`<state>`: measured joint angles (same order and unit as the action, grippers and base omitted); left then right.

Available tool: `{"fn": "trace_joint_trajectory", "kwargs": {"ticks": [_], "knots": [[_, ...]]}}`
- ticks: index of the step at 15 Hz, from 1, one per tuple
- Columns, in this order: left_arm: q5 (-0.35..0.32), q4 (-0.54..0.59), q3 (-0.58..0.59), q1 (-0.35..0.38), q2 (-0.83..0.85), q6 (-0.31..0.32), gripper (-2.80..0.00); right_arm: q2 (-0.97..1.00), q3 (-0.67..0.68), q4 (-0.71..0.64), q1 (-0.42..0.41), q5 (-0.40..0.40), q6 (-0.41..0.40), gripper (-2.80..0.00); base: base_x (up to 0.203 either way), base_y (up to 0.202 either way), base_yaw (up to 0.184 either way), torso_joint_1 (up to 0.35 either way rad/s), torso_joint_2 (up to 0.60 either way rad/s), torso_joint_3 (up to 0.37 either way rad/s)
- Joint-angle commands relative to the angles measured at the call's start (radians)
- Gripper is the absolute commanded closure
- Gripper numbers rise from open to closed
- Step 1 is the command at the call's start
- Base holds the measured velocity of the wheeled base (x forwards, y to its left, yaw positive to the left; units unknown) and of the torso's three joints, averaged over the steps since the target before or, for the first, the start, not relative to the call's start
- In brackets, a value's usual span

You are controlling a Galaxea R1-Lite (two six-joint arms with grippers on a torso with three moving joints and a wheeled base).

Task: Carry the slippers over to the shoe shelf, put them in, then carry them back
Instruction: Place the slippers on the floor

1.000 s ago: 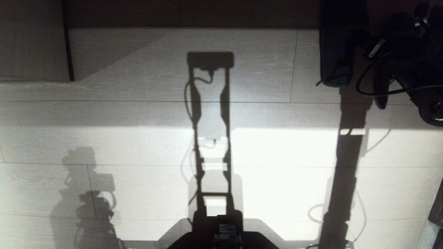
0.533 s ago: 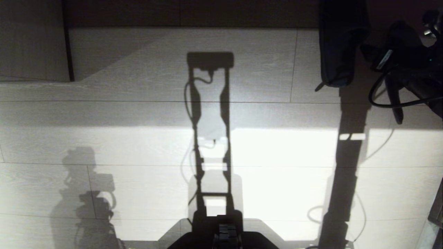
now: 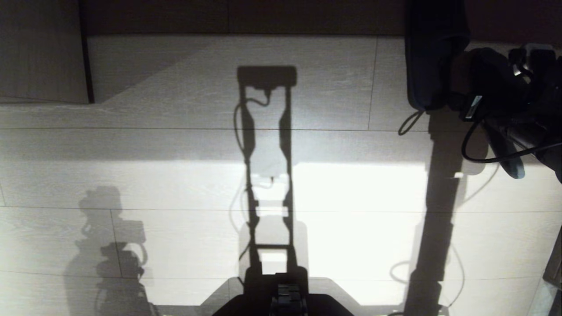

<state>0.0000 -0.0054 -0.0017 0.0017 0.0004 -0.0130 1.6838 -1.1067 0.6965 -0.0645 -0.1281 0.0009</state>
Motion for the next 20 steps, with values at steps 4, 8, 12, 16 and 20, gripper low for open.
{"fn": "trace_joint_trajectory", "kwargs": {"ticks": [4,8,12,16,20], "knots": [[0.000,-0.001,0.000,0.000,0.000,-0.001,0.00,-0.011,0.067,-0.032,0.000,0.018,-0.018,-2.80,0.000,0.000,0.000,0.000,0.00,0.000],[0.000,-0.001,0.000,0.001,0.000,-0.001,0.00,-0.038,0.113,-0.031,0.000,0.031,-0.038,-2.80,0.000,0.000,0.000,0.000,0.00,0.000],[0.000,-0.001,0.000,0.000,0.000,-0.001,0.00,-0.080,0.216,-0.023,0.000,0.036,-0.046,-2.80,0.000,0.000,0.000,0.000,0.00,0.000],[0.000,-0.001,0.000,0.000,0.000,-0.001,0.00,-0.176,0.291,0.000,0.000,0.038,-0.045,-2.80,0.000,0.000,0.000,0.000,0.00,0.000],[0.000,-0.001,0.000,0.001,0.000,-0.001,0.00,-0.237,0.289,0.086,-0.001,0.028,-0.014,-2.80,0.000,0.000,0.000,0.000,0.00,0.000]]}}
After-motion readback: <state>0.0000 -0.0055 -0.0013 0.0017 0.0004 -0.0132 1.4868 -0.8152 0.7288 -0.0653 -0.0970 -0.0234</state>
